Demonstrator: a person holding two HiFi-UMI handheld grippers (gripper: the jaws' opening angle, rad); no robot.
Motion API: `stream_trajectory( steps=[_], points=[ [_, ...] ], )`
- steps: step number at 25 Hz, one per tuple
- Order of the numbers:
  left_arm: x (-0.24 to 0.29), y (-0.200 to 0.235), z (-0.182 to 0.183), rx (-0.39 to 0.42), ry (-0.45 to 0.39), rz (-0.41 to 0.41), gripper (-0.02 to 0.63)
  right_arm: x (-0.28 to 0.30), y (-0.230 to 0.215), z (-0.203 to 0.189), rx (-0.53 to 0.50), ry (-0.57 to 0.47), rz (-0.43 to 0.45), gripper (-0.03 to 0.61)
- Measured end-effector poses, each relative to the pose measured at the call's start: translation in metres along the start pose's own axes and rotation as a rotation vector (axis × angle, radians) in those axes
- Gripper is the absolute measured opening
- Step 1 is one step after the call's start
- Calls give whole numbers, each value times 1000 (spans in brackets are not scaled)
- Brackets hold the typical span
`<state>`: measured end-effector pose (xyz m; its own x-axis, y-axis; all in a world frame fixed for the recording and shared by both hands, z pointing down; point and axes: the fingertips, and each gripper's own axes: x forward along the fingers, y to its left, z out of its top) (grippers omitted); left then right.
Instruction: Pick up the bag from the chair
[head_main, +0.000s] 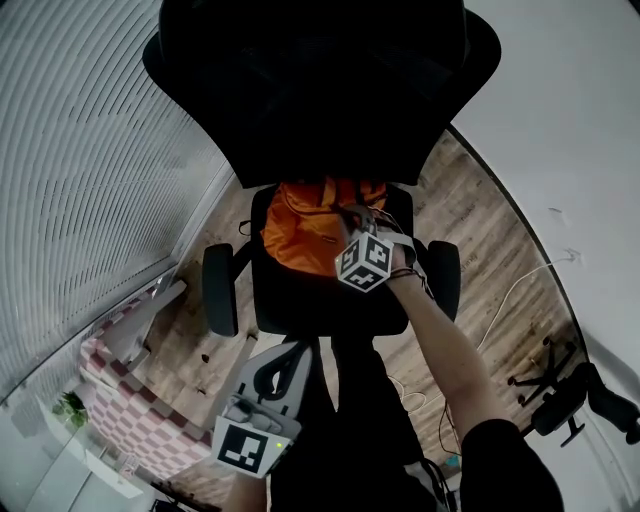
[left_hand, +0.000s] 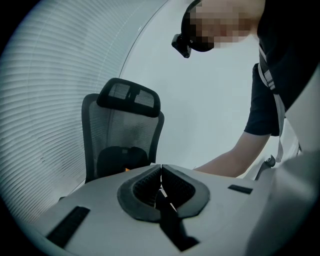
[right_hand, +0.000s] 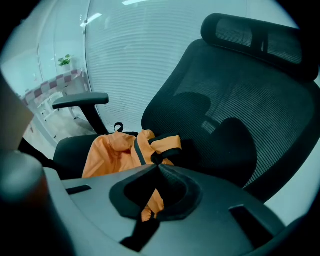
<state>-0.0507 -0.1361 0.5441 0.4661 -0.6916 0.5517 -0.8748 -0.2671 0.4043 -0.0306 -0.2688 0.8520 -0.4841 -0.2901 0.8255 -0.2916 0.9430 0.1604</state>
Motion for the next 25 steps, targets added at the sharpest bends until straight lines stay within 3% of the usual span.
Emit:
stream_trajectory(
  steps=[12, 20, 25],
  points=[
    [-29, -14, 10, 18, -45, 0, 34, -58, 45, 29, 402, -91, 253, 21],
    [-48, -13, 17, 35, -80, 34, 34, -110, 51, 65, 679, -273, 357, 21],
    [-70, -14, 14, 30, -104, 56, 34, -158, 65, 97, 741, -390, 431, 20]
  ],
)
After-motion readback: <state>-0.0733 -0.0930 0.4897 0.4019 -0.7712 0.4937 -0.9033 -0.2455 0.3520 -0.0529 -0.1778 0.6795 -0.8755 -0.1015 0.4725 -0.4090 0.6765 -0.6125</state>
